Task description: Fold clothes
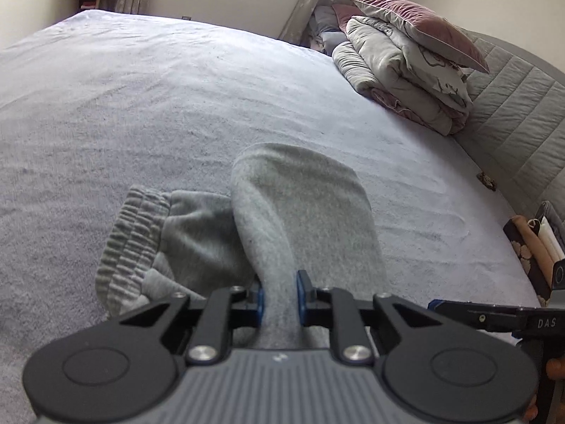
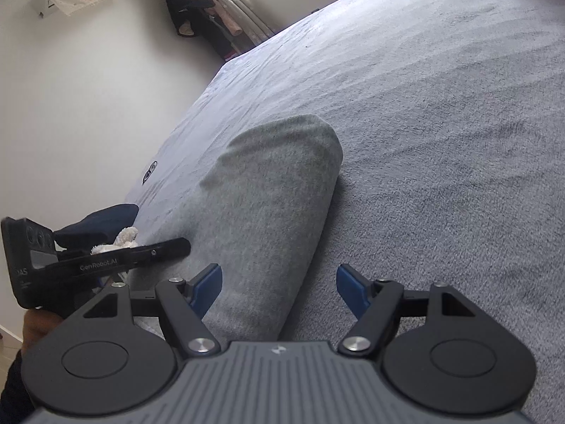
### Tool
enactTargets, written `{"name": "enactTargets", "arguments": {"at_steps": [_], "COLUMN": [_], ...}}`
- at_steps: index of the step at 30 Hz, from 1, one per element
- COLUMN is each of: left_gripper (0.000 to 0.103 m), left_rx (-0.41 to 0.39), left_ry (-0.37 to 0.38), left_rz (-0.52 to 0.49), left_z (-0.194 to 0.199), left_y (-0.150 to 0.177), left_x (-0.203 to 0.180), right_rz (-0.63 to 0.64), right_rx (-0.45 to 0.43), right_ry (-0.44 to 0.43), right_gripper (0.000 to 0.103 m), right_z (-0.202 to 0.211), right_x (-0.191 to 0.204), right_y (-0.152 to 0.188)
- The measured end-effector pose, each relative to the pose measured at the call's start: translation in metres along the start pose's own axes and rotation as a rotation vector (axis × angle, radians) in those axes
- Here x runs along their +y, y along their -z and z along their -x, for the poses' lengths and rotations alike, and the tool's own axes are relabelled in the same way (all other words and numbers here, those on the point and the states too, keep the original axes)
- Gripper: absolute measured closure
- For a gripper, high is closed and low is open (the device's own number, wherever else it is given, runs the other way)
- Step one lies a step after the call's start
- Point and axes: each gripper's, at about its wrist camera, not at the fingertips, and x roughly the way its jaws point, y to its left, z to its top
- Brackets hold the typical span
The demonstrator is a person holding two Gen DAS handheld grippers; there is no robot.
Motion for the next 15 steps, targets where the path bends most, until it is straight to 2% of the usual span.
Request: {"name": "enactTargets", "arguments": {"at_steps": [15], "left_gripper": [0.086], "left_rx": [-0.031], "left_ry": [-0.06], "left_rz": [-0.008], "left_z": [0.012], "left_y": [-0.004], "left_x": [0.007], "right_rz": [0.025], "right_rx": [0.014], "right_ry": [0.013], "right_gripper": [0.028], "right_z": [-0.007], "right_x": [0.001], "right_y": [0.003]}}
